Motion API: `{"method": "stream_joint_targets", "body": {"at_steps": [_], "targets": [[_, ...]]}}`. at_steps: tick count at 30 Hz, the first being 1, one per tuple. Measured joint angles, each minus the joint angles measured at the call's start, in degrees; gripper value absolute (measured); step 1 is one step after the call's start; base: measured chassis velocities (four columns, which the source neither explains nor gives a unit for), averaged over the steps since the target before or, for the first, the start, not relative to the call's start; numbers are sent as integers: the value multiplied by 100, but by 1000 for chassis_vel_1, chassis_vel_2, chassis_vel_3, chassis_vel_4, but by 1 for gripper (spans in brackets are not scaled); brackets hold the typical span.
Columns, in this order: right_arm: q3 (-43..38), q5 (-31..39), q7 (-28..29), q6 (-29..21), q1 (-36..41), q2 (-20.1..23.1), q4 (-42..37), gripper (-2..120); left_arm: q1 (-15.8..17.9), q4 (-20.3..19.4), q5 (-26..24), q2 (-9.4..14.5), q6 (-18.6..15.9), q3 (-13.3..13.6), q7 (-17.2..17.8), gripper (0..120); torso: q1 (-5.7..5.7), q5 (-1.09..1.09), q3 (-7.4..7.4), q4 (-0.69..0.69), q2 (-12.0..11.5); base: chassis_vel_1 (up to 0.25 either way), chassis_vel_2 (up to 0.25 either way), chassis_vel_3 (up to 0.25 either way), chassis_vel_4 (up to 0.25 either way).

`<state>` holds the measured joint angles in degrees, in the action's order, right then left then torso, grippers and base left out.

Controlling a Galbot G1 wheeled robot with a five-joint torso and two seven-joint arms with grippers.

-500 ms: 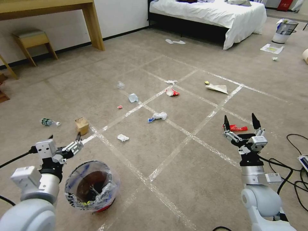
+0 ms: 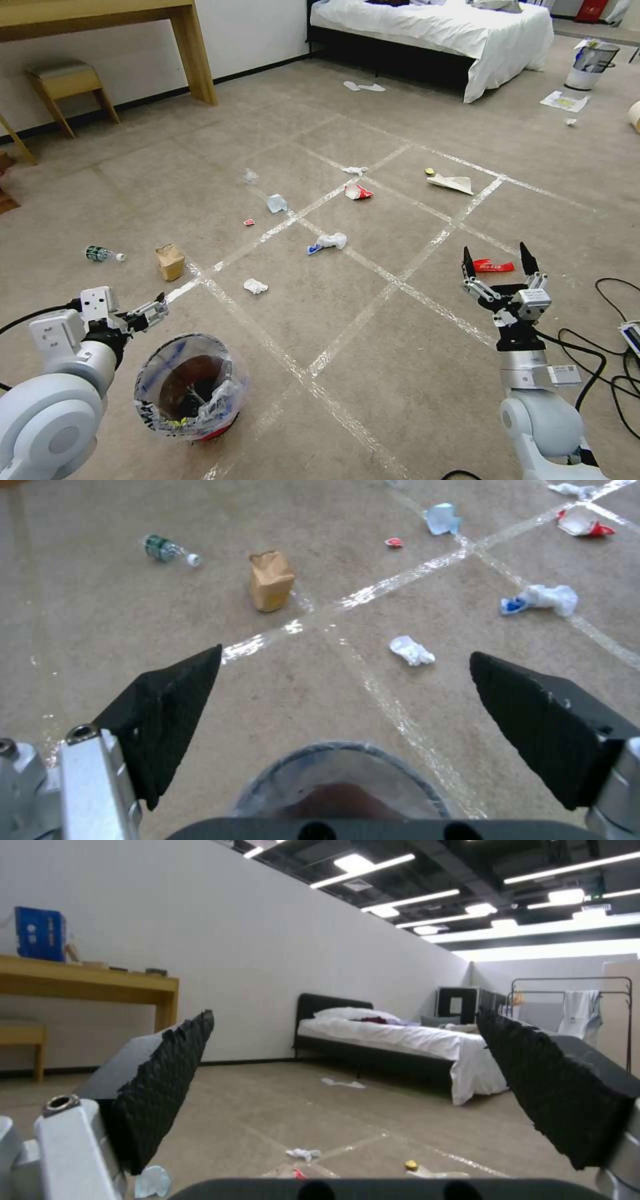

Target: Pick up the trash bin and place the garbage on the floor into it.

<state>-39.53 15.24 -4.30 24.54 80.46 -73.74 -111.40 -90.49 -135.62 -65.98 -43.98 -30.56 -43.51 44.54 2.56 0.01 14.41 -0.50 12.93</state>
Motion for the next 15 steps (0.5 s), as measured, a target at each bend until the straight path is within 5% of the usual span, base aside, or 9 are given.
{"method": "stream_joint_targets", "body": {"at_steps": [10, 15], "targets": [[57, -12, -23, 3, 10, -13, 10, 100, 107, -53, -1578, 475, -397, -140, 610, 99, 0, 0, 0, -1, 0, 0, 0, 0, 0], [54, -15, -30, 20, 38, -7, -2, 100, 245, 455, -2389, 953, -972, -261, 560, 99, 0, 0, 0, -1, 0, 0, 0, 0, 0]]}}
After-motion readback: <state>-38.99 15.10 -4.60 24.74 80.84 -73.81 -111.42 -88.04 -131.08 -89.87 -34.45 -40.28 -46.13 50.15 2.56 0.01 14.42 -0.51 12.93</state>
